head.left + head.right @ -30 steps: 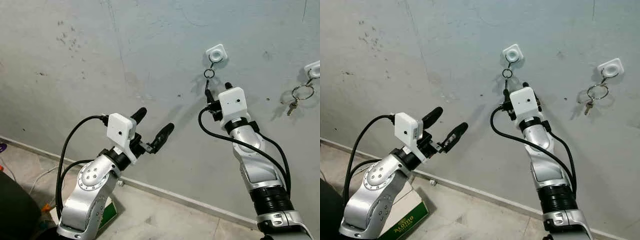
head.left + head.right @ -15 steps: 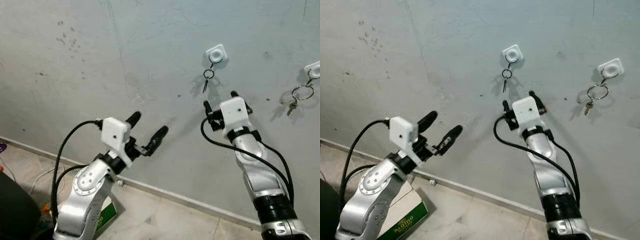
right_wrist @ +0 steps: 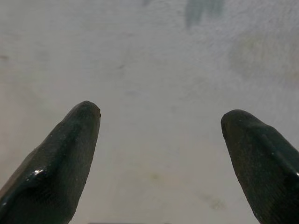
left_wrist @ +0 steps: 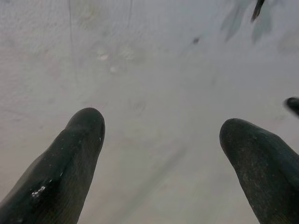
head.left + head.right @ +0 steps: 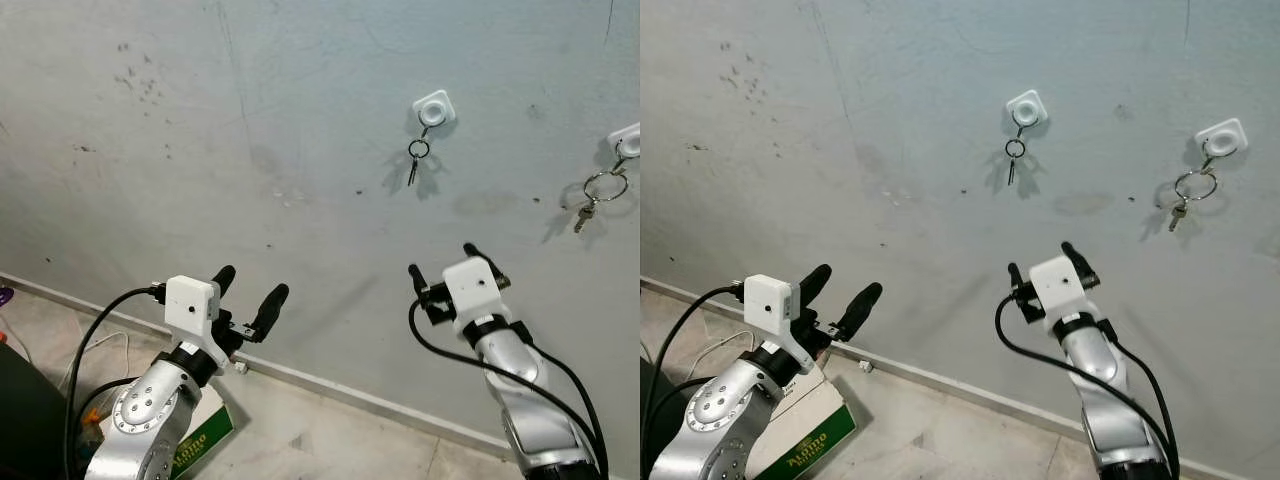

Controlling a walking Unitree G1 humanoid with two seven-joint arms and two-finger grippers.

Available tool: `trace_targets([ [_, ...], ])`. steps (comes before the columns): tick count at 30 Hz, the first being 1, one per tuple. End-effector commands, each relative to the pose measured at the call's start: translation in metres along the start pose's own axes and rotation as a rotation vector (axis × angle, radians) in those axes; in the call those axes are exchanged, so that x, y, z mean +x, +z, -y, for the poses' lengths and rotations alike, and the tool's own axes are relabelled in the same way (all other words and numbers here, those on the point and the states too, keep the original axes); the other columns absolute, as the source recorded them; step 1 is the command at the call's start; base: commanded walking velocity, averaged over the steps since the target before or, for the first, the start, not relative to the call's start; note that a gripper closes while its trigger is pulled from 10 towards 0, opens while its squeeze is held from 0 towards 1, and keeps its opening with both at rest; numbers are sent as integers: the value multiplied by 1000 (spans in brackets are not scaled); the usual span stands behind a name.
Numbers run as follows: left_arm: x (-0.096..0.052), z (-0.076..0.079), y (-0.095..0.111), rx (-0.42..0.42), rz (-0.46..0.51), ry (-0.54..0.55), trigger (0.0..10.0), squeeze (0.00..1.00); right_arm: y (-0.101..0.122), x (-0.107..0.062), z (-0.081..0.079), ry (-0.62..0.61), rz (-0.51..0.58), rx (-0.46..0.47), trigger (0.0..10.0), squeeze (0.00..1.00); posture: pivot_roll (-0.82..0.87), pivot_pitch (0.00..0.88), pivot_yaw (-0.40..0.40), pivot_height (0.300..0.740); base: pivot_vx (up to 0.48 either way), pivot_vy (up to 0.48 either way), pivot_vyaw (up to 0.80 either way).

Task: Hang keys on a hook

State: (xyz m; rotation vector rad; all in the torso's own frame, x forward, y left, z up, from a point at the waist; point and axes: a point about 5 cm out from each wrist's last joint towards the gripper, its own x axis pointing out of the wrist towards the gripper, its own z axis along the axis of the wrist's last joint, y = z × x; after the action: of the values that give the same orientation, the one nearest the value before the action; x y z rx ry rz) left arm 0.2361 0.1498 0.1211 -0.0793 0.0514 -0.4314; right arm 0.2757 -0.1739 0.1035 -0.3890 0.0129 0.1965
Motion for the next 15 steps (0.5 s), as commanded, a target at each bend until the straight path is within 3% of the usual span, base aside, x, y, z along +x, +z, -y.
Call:
trace_targets([
  [1, -2, -3, -2, 31, -35, 24, 10000, 0, 5, -3, -1, 12, 7, 14, 10000, 1000, 54, 0, 39, 740, 0, 0, 0],
  [9, 3, -9, -8, 11, -69, 67, 10000, 0, -4, -20, 8, -29, -62, 63, 10000, 969, 33, 0, 39, 740, 0, 0, 0],
  [10, 3, -10, -8, 15, -71, 72, 10000, 0, -5, -21, 8, -28, -66, 64, 10000, 882, 33, 0, 39, 740, 0, 0, 0],
  [11, 4, -11, -9, 14, -80, 79, 10000, 0, -5, -24, 8, -24, -74, 66, 10000, 624, 27, 0, 40, 740, 0, 0, 0],
  [12, 4, -11, -9, 14, -80, 79, 10000, 0, -5, -24, 8, -24, -74, 66, 10000, 624, 27, 0, 40, 740, 0, 0, 0],
  [13, 6, -11, -9, 8, -86, 81, 10000, 0, -6, -25, 8, -20, -85, 63, 10000, 0, 22, 0, 39, 740, 0, 0, 0],
  [15, 7, -10, -9, 7, -87, 84, 10000, 0, -6, -25, 8, -19, -88, 63, 10000, 0, 20, 0, 38, 740, 0, 0, 0],
])
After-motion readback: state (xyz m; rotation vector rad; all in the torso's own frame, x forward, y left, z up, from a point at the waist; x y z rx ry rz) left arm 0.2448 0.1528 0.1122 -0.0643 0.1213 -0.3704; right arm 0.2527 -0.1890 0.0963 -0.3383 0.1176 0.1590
